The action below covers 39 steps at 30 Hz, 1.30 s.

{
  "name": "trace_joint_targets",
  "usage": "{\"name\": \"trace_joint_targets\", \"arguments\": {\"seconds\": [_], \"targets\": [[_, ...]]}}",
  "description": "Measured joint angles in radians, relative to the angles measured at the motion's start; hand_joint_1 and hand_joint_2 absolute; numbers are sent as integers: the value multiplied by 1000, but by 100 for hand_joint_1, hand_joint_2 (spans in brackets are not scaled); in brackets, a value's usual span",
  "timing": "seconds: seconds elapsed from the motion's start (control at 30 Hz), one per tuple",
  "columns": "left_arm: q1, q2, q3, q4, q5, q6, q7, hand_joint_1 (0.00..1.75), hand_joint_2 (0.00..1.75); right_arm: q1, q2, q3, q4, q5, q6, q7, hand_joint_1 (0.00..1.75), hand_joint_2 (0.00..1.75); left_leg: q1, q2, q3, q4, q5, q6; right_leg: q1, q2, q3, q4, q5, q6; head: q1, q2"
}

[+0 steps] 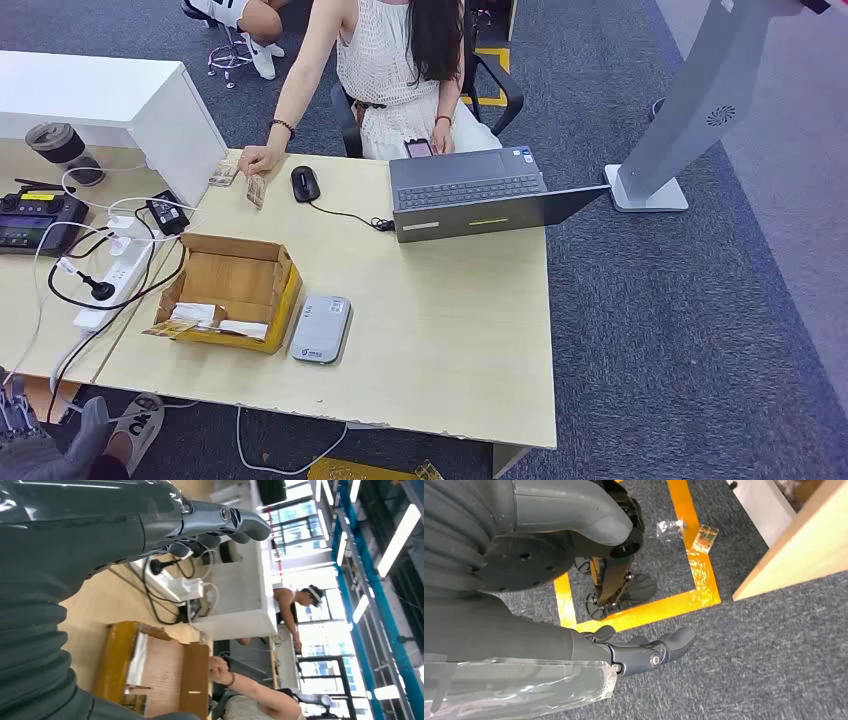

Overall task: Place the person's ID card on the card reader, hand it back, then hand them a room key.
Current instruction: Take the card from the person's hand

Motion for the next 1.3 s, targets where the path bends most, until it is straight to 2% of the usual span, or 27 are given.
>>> {"name": "trace_joint_targets", "arguments": {"seconds": [0.03, 0.07, 0.1, 0.3, 0.63, 0.77, 1.3], "targets": [[-5, 5, -6, -4, -11, 10, -1, 0, 175, -1, 1, 0, 1, 4, 1, 1, 0, 58, 0, 0, 0, 0, 0, 0, 0, 0, 0, 0, 0, 0, 0, 0], [-11, 11, -12, -6, -22, 19, -1, 0, 175, -1, 3, 0, 2, 8, 1, 1, 0, 44, 0, 0, 0, 0, 0, 0, 0, 0, 0, 0, 0, 0, 0, 0], [-24, 22, -25, -11, -46, 37, -1, 0, 175, -3, 5, 0, 3, 15, 1, 3, 0, 0, 0, 0, 0, 0, 0, 0, 0, 0, 0, 0, 0, 0, 0, 0], [-110, 86, -85, -9, -200, 93, 41, 0, 175, -7, 14, 0, 11, 52, 1, 22, 0, 0, 0, 0, 0, 0, 1, 0, 0, 0, 0, 0, 0, -1, 0, 0], [-298, 192, -197, 109, -430, 86, 173, 0, 175, -9, 26, 0, 18, 88, -5, 61, 0, 0, 0, 1, 0, 0, 1, 0, 0, 2, 0, 0, 1, -1, 0, 0], [-369, 230, -240, 173, -510, 80, 223, 0, 175, -9, 27, 0, 22, 98, -13, 77, 0, 175, 0, 1, 0, 0, 1, 0, 0, 2, 0, 0, 1, -1, 0, 0], [-641, 391, -404, 445, -842, 65, 437, 0, 175, -9, 37, 9, 31, 158, -38, 155, 0, 175, 0, 2, 0, 0, 1, 0, 0, 3, -1, 1, 1, -1, 0, 0]]}}
